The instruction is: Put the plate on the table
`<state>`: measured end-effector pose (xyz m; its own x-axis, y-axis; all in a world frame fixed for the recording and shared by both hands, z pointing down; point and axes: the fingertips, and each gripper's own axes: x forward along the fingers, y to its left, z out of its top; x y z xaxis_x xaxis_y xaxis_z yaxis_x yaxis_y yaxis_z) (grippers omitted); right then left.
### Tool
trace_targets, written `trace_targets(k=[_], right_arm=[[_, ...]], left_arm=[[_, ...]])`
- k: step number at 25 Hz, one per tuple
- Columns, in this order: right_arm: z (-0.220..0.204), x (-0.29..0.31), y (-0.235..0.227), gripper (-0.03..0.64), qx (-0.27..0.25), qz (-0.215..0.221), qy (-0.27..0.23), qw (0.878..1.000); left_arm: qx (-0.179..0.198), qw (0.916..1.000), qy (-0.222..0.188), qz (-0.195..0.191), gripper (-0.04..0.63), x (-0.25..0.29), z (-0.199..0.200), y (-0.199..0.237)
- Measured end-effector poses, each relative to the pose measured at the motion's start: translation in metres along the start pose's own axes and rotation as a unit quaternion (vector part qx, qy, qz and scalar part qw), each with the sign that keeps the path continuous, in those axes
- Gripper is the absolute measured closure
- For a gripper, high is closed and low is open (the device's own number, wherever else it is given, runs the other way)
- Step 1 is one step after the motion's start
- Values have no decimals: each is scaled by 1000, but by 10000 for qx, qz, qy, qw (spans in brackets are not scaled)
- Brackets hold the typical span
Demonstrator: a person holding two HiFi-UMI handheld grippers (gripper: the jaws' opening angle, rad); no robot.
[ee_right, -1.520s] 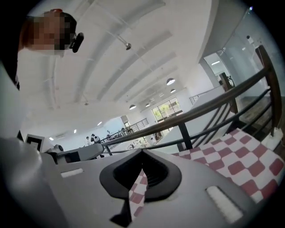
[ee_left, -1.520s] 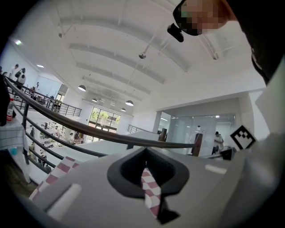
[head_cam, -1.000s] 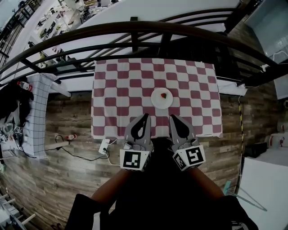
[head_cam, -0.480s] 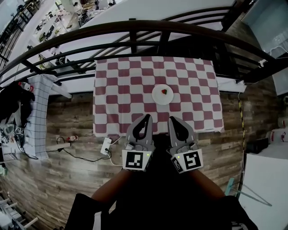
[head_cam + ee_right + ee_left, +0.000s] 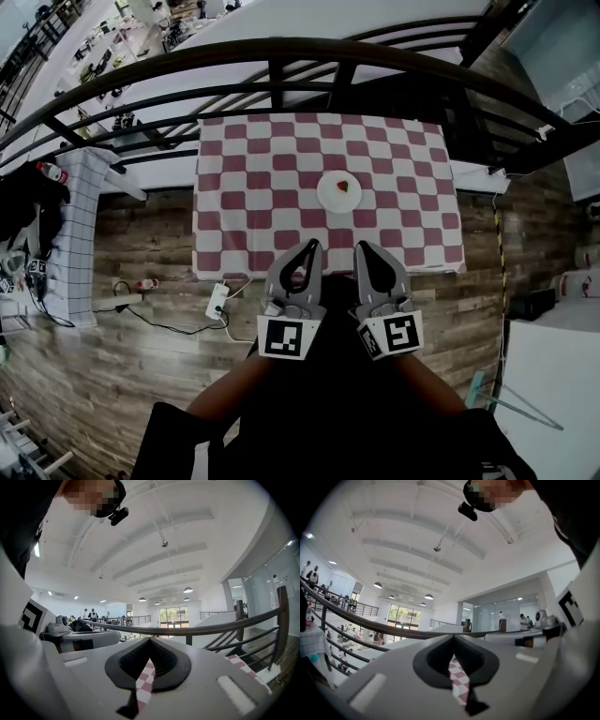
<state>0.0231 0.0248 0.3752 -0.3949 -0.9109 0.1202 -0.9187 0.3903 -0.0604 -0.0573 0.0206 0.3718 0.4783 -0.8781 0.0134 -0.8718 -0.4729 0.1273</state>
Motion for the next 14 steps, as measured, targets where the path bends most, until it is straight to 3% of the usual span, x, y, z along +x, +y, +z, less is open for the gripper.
trace_targets(k=[14], right_arm=[[-3, -1, -3, 620, -272, -25, 72, 9996]], left_arm=[[113, 9999, 21, -109, 586, 4, -4, -10]])
